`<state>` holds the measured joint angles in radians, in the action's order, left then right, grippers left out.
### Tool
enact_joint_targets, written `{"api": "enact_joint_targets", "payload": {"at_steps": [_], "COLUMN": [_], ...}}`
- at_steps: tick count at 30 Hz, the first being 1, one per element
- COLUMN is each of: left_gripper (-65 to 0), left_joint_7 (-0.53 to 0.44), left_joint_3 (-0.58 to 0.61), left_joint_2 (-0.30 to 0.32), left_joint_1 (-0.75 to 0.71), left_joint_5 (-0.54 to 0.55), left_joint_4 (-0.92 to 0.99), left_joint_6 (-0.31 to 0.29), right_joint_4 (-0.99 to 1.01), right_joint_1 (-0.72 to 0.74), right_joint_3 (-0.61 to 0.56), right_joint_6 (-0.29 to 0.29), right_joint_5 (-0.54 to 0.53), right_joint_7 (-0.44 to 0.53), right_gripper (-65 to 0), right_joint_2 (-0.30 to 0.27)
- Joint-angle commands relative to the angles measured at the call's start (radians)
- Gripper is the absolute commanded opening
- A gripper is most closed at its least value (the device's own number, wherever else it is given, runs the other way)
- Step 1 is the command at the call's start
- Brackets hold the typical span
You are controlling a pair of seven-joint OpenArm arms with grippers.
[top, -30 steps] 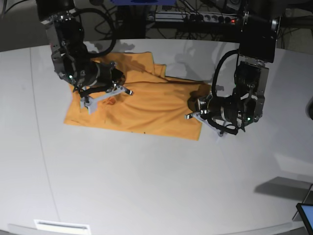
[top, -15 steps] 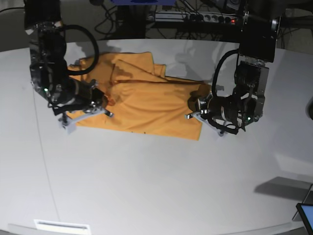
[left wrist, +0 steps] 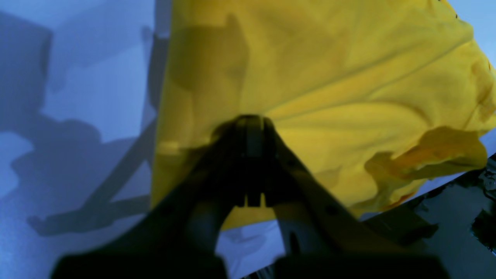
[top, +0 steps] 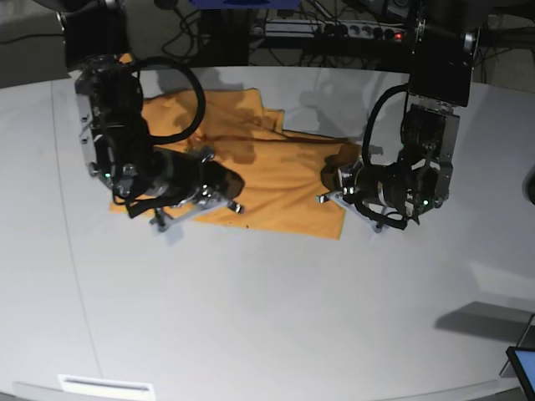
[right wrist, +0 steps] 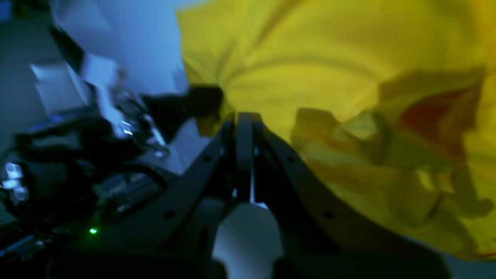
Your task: Fold the T-shirt properly
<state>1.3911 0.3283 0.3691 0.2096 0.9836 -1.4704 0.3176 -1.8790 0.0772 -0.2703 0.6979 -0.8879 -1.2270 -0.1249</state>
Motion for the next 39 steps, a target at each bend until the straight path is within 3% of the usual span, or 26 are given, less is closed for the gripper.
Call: {"api": "enact_joint_targets", "payload": {"at_steps": [1,6,18,26,32,39], "left_gripper": [-65.0,-65.0,-65.0,-65.0,-65.0,-65.0], "left_joint_7": [0.005,0.005,0.005,0.005,0.005,0.005], "left_joint_3": [0.001,0.001,0.002,-0.001,-0.001,-0.007], "left_joint_2": [0.014,0.014,0.015,0.017,0.023,0.043], "left_joint_1": [0.001,0.001,0.0,0.0,0.0,-0.012], "left_joint_5": [-0.05,-0.05,-0.048,-0.048,-0.05,-0.05], "left_joint_4": [-0.002,-0.002,-0.003,-0.003,-0.003,-0.003], "left_joint_6": [0.013,0.013,0.013,0.013,0.013,0.013], "right_joint_4": [-0.008,0.038,0.12,0.017,-0.086,-0.103], "right_joint_1": [0.02,0.019,-0.098,-0.227,-0.225,-0.207], "right_joint_3": [0.004,0.009,0.01,0.018,0.021,0.239], "right_joint_6": [0.0,0.0,0.0,0.0,0.0,0.0], "right_joint_5": [-0.01,-0.01,-0.01,-0.01,-0.01,-0.014], "right_joint_7": [0.01,0.016,0.072,0.141,0.141,0.141], "right_gripper": [-65.0,-65.0,-65.0,-65.0,-65.0,-65.0], "right_joint_2": [0.0,-0.006,-0.091,-0.173,-0.22,-0.267]}}
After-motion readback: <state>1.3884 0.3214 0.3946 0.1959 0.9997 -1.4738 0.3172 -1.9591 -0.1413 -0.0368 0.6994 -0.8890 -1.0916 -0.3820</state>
